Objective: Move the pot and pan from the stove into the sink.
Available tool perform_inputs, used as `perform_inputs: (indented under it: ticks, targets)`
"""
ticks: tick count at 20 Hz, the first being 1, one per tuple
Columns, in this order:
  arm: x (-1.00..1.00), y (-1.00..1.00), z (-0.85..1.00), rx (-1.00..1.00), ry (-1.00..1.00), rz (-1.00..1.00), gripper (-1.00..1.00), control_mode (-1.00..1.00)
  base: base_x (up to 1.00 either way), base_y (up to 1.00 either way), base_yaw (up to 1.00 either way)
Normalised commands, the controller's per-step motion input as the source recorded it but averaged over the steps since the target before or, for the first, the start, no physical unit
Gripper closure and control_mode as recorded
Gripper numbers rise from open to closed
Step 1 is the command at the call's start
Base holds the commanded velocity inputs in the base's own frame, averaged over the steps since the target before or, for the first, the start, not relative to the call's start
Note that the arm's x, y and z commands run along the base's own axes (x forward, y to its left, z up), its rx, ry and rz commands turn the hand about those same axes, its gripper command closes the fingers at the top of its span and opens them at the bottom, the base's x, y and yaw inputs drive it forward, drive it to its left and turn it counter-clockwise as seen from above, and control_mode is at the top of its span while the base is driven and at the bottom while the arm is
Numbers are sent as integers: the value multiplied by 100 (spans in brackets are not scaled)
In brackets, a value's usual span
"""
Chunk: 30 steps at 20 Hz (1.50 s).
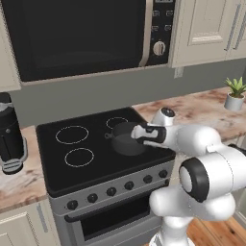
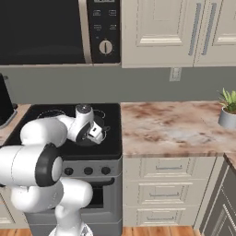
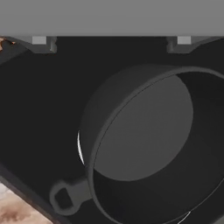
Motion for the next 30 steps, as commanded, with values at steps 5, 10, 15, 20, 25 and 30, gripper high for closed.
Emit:
perform_inputs:
  ticks: [5,10,15,20,25,30]
  targets:
    - [30,1,-22,0,0,-2,-100,-100,0,0,0]
    - [24,0,-12,0,0,-1,-100,-100,0,0,0]
    - [27,2,-10,0,0,0,-100,-100,0,0,0]
    - [14,-3,-3,1,0,0,-100,-100,0,0,0]
    - [-9,-27,0,10,-1,0,-100,-100,0,0,0]
    - [15,-3,-4,2,0,0,-100,-100,0,0,0]
